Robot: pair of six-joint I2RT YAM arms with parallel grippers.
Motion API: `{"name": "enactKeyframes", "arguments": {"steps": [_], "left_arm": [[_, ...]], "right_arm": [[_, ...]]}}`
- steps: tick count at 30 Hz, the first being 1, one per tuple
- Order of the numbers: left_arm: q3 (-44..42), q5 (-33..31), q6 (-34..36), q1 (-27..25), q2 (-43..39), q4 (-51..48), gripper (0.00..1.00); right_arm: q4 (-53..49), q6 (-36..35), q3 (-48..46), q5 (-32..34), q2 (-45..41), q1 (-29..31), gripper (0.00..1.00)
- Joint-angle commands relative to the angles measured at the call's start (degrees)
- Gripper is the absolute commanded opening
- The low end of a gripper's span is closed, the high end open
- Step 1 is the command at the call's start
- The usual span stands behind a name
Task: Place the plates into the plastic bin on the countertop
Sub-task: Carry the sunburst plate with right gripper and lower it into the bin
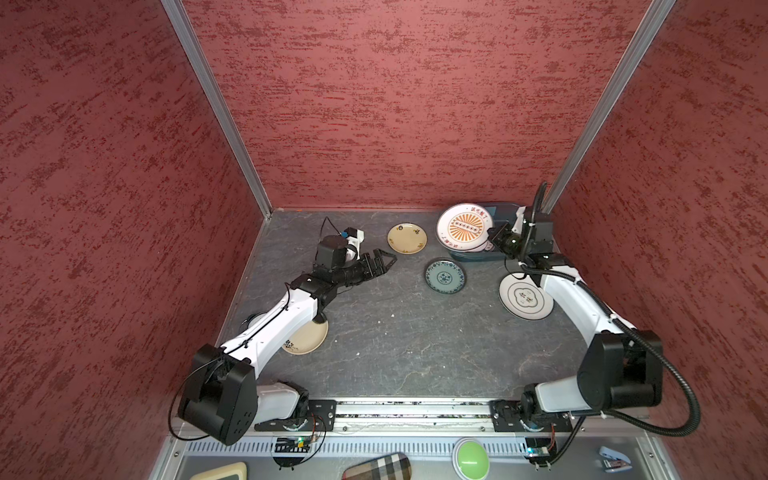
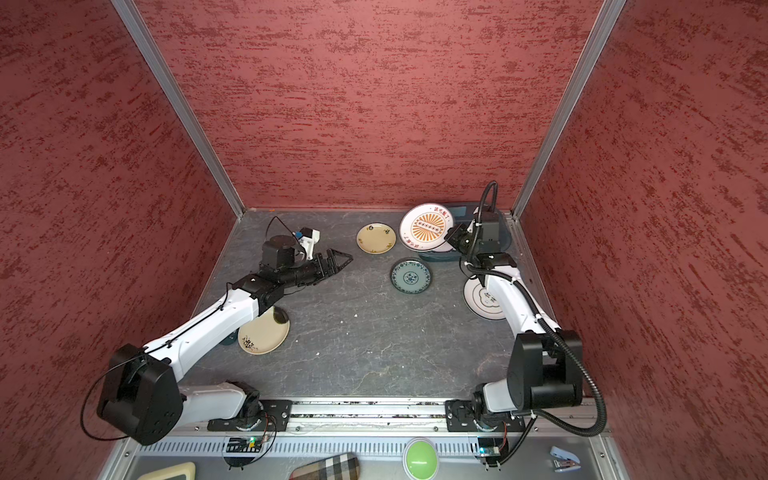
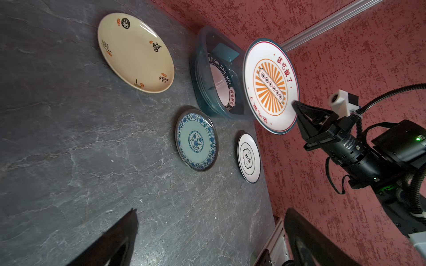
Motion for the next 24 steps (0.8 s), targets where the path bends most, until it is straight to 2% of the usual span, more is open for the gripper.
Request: {"name": "enactKeyframes", "arguments": {"steps": [1,12,16,24], "left_arm": [[-0.9,-0.6,0.7,0.7,-0.8,0.4,0.99],[-1.8,-0.2,-1.0,1.4,-1.9,1.1,1.0],[-4.1,0.2,-2.8,2.7,-4.4,3.8,0.99],[-7.0,-0.2,-3.7,4.9,-9.2,2.7,0.99]], "right_arm": [[-3.9,-4.5,4.2,5.4,2.1,-2.1,0.0],[-6.2,-5.5,13.0,6.0,10.9,-5.0,0.0],[-6.2,-5.4,14.5,5.5,14.2,-5.5,0.0],[-7.3,-5.8,18.2,3.2,20.0,-6.5,0.0]]}}
